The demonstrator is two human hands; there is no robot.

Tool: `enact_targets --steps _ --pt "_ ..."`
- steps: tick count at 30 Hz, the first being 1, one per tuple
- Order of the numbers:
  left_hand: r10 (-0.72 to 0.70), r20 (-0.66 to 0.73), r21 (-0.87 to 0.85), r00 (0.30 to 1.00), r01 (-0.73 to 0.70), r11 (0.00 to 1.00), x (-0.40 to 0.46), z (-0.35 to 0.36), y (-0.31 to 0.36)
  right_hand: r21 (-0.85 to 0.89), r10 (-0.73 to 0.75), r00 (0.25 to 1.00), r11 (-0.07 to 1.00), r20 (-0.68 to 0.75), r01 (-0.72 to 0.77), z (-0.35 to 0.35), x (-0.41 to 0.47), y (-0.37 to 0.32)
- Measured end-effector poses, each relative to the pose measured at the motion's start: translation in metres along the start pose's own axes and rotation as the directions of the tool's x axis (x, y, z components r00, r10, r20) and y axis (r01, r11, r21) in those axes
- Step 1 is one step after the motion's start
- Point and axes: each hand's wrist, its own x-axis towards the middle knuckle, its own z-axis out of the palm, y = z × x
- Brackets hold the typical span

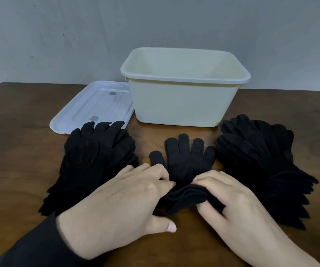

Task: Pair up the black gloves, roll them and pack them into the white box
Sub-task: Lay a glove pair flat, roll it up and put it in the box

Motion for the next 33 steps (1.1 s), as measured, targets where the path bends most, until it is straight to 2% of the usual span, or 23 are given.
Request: enact_targets --steps 4,8,12,16,19,23,27,29,31,33 --pt "-0.065 -0.118 -0.090 0.991 0.055 0.994 0.003 0.000 0.003 0.112 0.066 0.998 0.991 0.009 -0.067 -0.003 0.000 -0.001" --pt "-0.166 -0.134 -0.152 0.977 0.145 0.978 0.005 0.002 0.005 0.140 0.180 0.983 0.974 -0.022 -0.175 0.000 -0.001 0.002" --pt "-0.225 -0.144 -0.116 0.964 0.209 0.971 0.009 0.010 0.004 0.153 0.253 0.966 0.958 -0.059 -0.242 0.002 0.002 0.001" --pt "-0.233 -0.249 -0.123 0.940 0.208 0.970 0.010 0.012 0.005 0.033 0.236 0.963 0.972 -0.127 -0.233 0.007 0.004 0.001" --pt "-0.237 -0.311 -0.180 0.920 0.187 0.966 0.010 0.011 0.005 -0.191 0.070 0.967 0.974 -0.245 -0.119 0.010 0.004 0.003" --pt "-0.193 -0.352 -0.174 0.916 0.139 0.975 0.010 0.011 -0.001 -0.347 -0.122 0.939 0.938 -0.323 0.002 0.019 0.005 0.005" --pt "0.063 -0.449 -0.014 0.891 -0.077 0.997 0.013 0.010 0.006 -0.331 -0.149 0.943 0.943 -0.298 0.045 0.023 0.005 0.011" --pt "0.138 -0.365 0.028 0.921 -0.137 0.990 0.013 0.020 0.009 -0.296 -0.108 0.964 0.955 -0.244 0.032 0.020 0.002 0.012" --pt "0.119 -0.247 0.012 0.962 -0.120 0.993 0.011 0.029 0.008 -0.250 -0.047 0.986 0.968 -0.160 0.006 0.015 -0.001 0.011" --pt "0.111 -0.191 -0.017 0.975 -0.117 0.993 0.010 0.031 0.007 -0.230 -0.002 0.997 0.973 -0.081 -0.017 0.012 -0.003 0.011"
